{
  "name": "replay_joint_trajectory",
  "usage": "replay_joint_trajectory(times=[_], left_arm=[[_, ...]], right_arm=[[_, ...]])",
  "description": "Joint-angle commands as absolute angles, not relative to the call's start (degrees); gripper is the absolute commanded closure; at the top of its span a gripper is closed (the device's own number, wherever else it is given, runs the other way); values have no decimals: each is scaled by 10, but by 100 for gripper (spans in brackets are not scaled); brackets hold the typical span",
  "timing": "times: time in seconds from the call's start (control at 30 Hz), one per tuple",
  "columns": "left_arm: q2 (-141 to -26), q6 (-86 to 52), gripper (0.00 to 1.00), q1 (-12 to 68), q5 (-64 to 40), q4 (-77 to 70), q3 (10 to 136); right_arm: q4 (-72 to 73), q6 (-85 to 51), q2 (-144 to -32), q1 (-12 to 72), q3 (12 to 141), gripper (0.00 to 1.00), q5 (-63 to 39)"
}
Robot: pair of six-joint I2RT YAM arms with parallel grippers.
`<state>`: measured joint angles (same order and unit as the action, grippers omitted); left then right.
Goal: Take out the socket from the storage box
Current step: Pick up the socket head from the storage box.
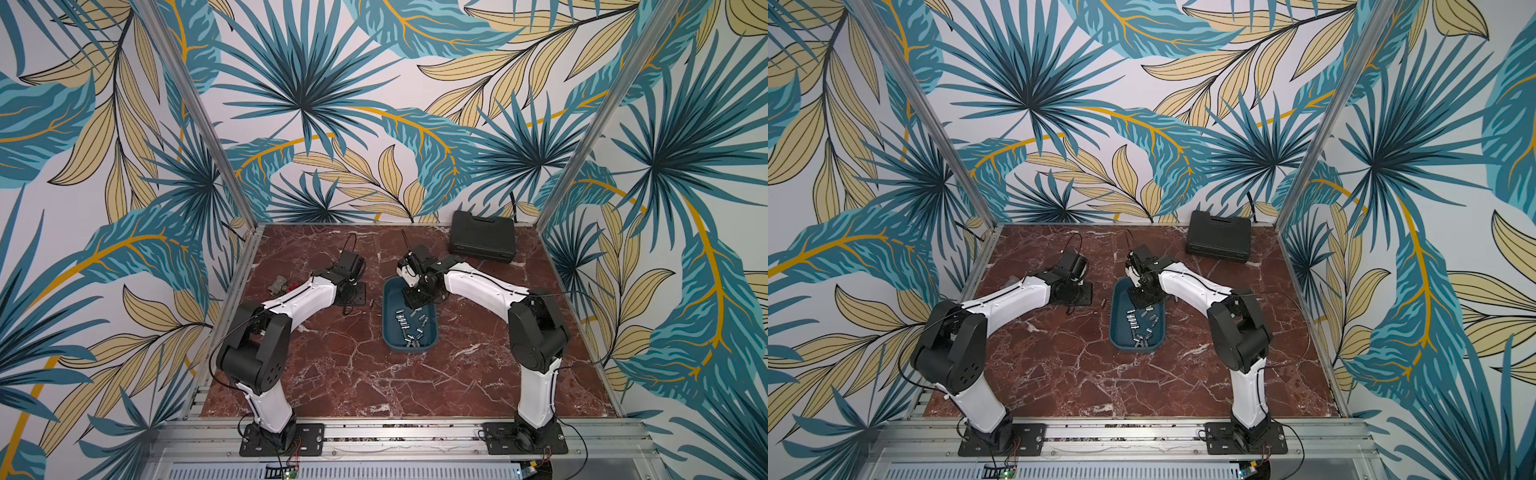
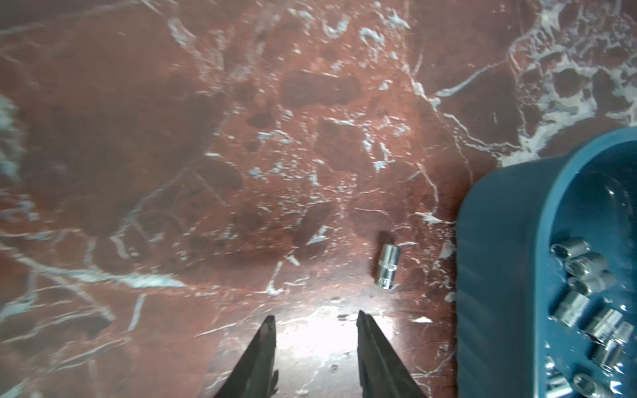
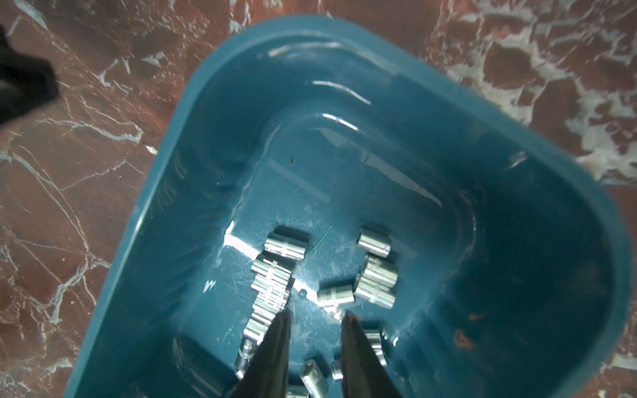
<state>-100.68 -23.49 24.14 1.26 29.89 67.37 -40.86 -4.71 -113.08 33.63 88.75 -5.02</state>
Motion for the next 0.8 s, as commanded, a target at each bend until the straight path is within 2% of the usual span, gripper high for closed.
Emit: replay_joint_trajectory(times=[0.0, 0.43, 0.77], left_arm=[[-1049, -215, 57, 261, -13, 291, 722], [-1141, -203, 57, 284, 10, 317, 786], [-1151, -216, 65, 288, 67, 327, 776]], right_arm=[[-412, -33, -1145, 337, 898, 72, -56], [-415, -25, -1162, 337, 902, 71, -57], [-401, -1, -1160, 338, 893, 71, -86]])
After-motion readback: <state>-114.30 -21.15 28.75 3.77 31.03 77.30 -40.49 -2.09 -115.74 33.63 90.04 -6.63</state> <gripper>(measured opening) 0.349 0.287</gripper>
